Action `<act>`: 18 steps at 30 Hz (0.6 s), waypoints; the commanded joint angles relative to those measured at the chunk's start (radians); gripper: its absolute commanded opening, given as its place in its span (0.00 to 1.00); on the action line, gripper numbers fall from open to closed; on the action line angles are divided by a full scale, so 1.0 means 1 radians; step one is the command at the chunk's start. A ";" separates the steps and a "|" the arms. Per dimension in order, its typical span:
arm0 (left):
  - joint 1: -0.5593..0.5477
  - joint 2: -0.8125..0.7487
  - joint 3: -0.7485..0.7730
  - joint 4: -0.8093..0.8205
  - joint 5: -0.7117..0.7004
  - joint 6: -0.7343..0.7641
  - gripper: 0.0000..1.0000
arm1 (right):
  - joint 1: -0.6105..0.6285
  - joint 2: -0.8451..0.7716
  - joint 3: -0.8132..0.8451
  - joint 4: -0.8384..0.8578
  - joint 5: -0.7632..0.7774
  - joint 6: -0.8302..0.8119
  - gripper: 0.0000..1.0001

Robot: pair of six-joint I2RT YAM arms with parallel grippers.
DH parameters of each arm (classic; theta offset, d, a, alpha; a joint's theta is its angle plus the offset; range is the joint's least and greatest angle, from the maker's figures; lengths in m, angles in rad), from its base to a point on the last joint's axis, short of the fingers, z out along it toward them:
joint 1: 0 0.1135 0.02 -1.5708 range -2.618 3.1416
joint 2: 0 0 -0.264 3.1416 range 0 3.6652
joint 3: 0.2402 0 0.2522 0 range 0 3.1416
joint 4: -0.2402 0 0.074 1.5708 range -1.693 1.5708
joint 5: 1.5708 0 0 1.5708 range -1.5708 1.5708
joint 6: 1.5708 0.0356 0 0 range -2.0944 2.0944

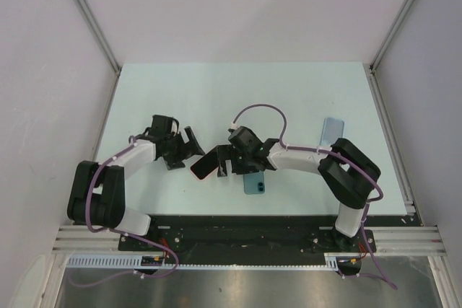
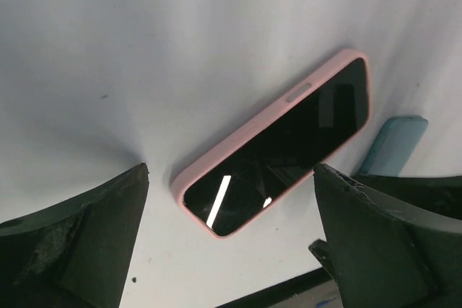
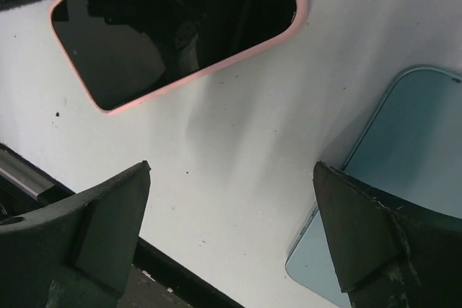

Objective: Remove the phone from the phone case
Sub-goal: Pick up the phone at the center of the board.

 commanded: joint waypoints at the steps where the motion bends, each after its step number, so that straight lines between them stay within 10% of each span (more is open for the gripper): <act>1: -0.007 0.007 -0.046 0.147 0.205 -0.009 1.00 | -0.034 0.020 -0.010 -0.038 0.025 0.019 1.00; 18: 0.000 -0.117 -0.168 0.266 0.427 -0.147 0.99 | -0.144 0.038 -0.061 0.314 -0.265 0.243 1.00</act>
